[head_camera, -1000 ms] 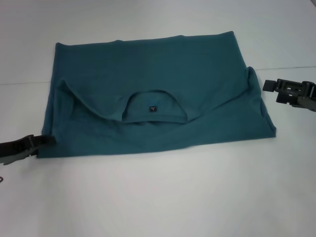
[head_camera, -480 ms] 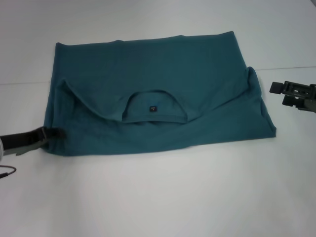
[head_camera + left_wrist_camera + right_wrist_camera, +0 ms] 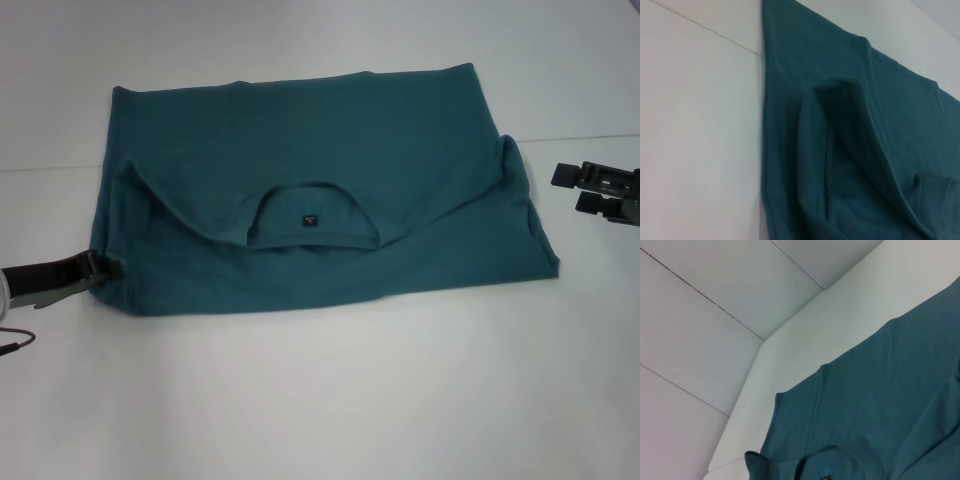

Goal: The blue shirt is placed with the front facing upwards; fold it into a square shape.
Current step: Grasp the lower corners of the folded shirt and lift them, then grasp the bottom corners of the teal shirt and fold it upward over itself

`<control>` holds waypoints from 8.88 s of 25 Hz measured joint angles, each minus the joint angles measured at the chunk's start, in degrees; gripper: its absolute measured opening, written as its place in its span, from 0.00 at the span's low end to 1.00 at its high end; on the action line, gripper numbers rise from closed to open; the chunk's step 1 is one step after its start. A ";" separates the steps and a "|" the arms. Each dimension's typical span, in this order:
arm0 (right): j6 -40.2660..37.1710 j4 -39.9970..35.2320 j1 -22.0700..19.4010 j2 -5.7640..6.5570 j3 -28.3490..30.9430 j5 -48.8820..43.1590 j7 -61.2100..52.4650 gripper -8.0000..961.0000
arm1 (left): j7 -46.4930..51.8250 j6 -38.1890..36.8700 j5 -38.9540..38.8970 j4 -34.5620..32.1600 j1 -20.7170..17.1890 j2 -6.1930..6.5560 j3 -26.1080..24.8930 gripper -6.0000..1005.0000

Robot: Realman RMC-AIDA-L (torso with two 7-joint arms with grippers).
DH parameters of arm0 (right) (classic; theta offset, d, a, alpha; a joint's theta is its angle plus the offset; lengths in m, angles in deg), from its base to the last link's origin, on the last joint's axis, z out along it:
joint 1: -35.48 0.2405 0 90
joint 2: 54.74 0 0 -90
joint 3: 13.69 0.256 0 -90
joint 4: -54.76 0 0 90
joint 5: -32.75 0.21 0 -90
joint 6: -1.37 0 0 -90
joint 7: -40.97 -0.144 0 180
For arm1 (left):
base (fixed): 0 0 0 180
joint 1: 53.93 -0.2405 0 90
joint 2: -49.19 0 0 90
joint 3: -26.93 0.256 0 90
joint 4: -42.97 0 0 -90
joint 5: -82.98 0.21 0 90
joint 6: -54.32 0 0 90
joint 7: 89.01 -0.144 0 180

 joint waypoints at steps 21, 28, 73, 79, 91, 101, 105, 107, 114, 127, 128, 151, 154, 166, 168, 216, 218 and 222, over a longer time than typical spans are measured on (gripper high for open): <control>-6.59 -0.50 5.18 7.62 -0.71 -15.71 -4.04 0.93 | 5.41 -12.17 0.15 -7.57 -2.86 1.40 -1.06 0.07; -2.88 0.09 9.08 7.17 -0.86 -23.64 -7.57 0.93 | 5.38 -11.93 0.15 -7.33 -2.76 1.50 -1.23 0.07; 23.97 13.02 18.31 -1.89 -9.22 -33.32 -8.97 0.86 | 4.54 -10.44 -0.16 -6.36 -3.26 0.52 -0.86 0.07; 22.56 12.20 18.29 -1.49 -9.01 -32.44 -9.45 0.62 | 4.53 -10.79 -0.16 -6.29 -3.24 0.52 -0.84 0.07; 20.15 9.36 17.29 -0.76 -8.87 -32.14 -10.17 0.27 | 4.52 -10.90 -0.24 -6.27 -3.22 0.66 -1.17 0.07; 19.31 9.35 17.37 0.00 -9.44 -32.44 -10.98 0.01 | 4.52 -10.74 -0.23 -5.87 -2.79 1.00 -1.20 0.07; 14.17 8.47 17.21 1.62 -9.46 -32.55 -11.23 0.01 | 4.53 -12.73 0.00 -6.05 -2.92 1.33 -1.26 0.07; 9.61 6.10 16.54 2.52 -9.48 -32.89 -12.17 0.01 | 4.52 -14.60 0.08 -6.47 -3.16 1.63 -1.27 0.07; -2.43 -6.47 13.75 2.07 -9.57 -40.10 -17.22 0.01 | 4.72 -23.66 1.20 -10.14 -5.28 2.69 -2.03 0.07; -15.68 -11.88 12.18 -0.24 -9.51 -45.75 -16.79 0.01 | 4.77 -43.61 9.59 -17.96 -8.72 2.51 -5.62 0.07; -16.49 -11.98 12.01 -0.38 -9.53 -45.92 -16.61 0.01 | 4.71 -44.81 10.23 -18.12 -8.87 2.51 -5.61 0.07; -31.60 -20.86 4.57 -4.51 -9.36 -50.55 -13.48 0.01 | 2.82 -55.38 20.58 -19.50 -9.87 2.14 -5.28 0.07; -33.01 -20.86 4.47 -4.49 -8.32 -48.96 -12.06 0.01 | 0.76 -58.09 19.51 -19.51 -9.26 2.22 -6.48 0.07; -25.70 -15.78 8.19 1.99 1.59 -36.64 -12.45 0.01 | 4.13 -53.07 16.76 -13.02 0.96 7.58 -11.81 0.07; -23.33 -15.52 8.98 2.29 2.07 -36.61 -13.26 0.01 | 5.37 -51.10 17.64 -11.65 2.77 8.02 -11.45 0.07; 39.92 7.93 25.81 -1.43 -11.19 -44.52 -19.90 0.01 | 16.64 -1.69 21.98 1.37 17.01 7.35 3.31 0.12; 41.20 8.50 26.13 -1.44 -11.29 -45.11 -19.84 0.01 | 16.72 -1.54 22.13 1.48 17.06 7.34 3.31 0.12; 42.63 9.00 26.42 -1.53 -12.28 -46.08 -19.99 0.01 | 16.86 -0.61 22.23 1.68 17.10 7.04 3.32 0.13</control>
